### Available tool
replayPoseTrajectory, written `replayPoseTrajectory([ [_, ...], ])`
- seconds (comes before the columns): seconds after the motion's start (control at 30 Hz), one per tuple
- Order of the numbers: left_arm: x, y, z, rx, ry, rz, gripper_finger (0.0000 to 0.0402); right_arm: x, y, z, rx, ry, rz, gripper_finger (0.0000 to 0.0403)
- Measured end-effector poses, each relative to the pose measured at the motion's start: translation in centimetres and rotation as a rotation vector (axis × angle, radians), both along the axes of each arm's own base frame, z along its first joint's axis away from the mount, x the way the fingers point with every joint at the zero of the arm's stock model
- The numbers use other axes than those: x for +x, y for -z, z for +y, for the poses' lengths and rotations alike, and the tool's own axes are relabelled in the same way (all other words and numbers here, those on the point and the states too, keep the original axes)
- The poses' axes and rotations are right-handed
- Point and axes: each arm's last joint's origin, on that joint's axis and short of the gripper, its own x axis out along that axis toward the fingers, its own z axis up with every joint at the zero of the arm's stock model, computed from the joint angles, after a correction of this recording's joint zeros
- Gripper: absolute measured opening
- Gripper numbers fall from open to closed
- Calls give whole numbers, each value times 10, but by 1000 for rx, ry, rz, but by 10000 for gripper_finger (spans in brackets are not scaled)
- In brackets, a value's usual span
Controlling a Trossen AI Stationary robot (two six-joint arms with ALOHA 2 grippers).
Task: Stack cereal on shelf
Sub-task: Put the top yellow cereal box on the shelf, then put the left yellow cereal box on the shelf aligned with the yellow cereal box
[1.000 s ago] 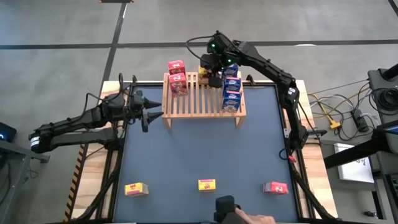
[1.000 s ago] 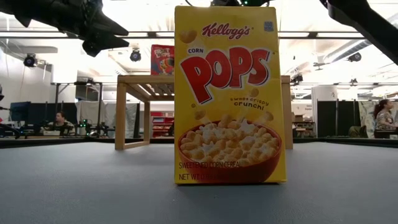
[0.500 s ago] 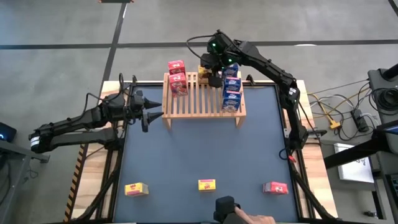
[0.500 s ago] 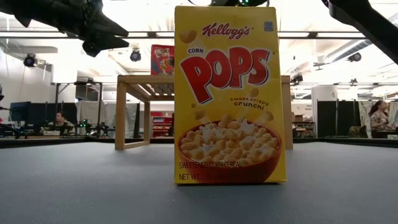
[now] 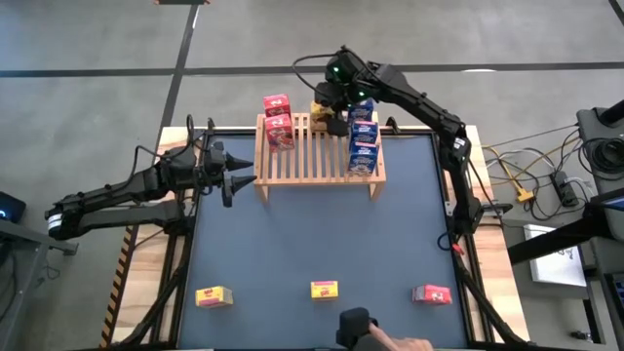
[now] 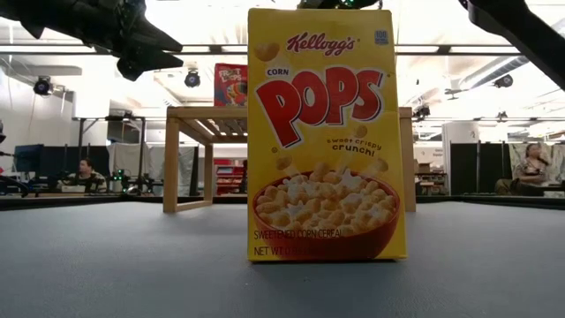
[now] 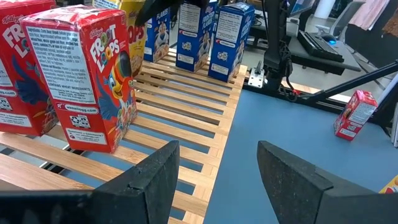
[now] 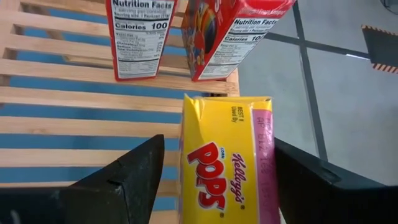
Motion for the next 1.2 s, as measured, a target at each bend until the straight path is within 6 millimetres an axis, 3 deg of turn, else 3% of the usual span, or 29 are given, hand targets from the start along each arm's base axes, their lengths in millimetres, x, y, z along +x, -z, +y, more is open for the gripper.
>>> replayPoseTrajectory([
  [0.93, 0, 0, 0, -1, 2, 0, 200, -23, -36, 15, -35, 13, -78, 279],
  [1.2, -4, -14, -4, -16, 75, -7, 200, -45, -73, 51, -97, -33, -146, 278],
])
